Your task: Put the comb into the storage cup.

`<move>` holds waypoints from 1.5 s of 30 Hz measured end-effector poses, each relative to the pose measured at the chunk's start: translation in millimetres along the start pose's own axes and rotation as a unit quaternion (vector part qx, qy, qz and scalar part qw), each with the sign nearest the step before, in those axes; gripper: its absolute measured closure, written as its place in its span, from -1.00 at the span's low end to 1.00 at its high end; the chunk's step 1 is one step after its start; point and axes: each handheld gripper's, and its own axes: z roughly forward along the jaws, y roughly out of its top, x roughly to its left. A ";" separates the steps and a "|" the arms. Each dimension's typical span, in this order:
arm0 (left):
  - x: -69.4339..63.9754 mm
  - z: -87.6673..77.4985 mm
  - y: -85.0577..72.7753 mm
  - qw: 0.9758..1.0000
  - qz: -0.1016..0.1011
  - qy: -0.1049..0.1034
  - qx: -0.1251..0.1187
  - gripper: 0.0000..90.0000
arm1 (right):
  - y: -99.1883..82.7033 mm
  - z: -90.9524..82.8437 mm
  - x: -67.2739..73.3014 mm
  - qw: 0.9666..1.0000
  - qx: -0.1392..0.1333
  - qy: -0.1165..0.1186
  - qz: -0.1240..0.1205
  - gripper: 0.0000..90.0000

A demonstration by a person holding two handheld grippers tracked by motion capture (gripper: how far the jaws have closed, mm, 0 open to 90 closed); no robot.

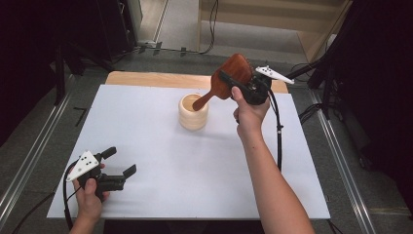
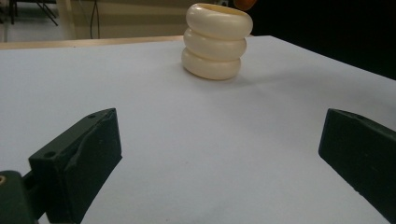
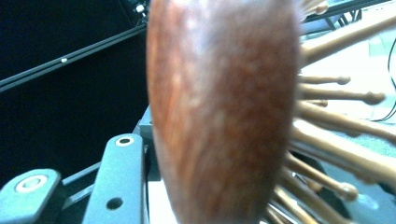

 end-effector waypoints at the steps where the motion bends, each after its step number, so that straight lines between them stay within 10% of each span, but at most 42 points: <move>1: 0.0 0.0 0.0 1.000 0.000 -0.001 0.000 -1.00 | -0.1 1.9 -0.3 1.000 0.000 -0.001 -0.002 0.13; 45: 1.3 -1.3 0.0 1.000 -0.003 -0.008 -0.004 -1.00 | -48.2 67.0 1.6 0.997 0.061 -0.040 -0.035 0.13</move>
